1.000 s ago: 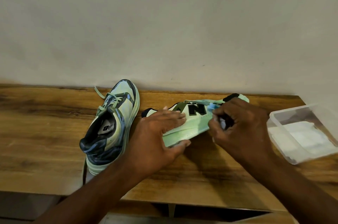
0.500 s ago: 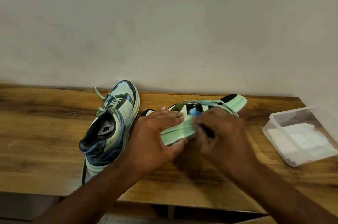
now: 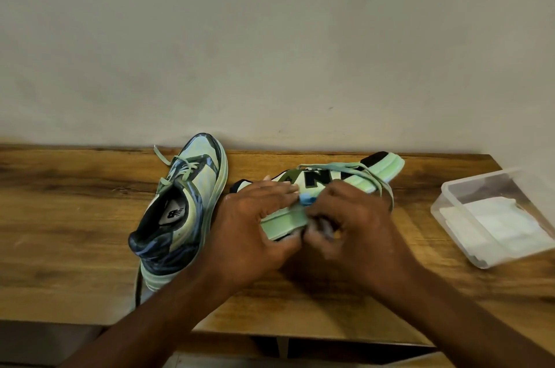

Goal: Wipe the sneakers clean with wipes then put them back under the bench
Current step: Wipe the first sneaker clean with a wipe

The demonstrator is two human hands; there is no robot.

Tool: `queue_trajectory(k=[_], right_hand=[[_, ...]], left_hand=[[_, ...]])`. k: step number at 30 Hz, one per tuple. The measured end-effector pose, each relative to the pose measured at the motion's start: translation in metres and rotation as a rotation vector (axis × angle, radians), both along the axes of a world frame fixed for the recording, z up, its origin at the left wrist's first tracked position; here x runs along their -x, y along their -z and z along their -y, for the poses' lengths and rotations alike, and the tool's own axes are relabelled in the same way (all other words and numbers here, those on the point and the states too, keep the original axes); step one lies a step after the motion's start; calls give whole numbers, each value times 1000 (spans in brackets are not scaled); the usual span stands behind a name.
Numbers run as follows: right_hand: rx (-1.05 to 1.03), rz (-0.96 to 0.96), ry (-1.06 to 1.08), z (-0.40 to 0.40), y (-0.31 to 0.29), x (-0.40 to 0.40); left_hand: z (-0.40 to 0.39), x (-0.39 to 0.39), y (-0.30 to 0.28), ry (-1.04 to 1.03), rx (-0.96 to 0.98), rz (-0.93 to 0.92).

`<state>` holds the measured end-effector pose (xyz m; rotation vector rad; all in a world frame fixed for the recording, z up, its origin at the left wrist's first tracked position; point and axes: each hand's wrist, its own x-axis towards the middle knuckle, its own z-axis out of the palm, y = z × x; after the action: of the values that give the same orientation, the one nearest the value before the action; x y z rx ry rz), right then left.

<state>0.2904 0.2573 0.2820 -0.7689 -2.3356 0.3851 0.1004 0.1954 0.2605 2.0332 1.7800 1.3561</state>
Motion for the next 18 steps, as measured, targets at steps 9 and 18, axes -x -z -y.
queue_trajectory(k=[9, 18], right_hand=[[4, -3, 39, 2, -1, -2], [-45, -8, 152, -19, -8, -24]], left_hand=[[1, -1, -1, -27, 28, 12], [3, -5, -4, -30, 19, -25]])
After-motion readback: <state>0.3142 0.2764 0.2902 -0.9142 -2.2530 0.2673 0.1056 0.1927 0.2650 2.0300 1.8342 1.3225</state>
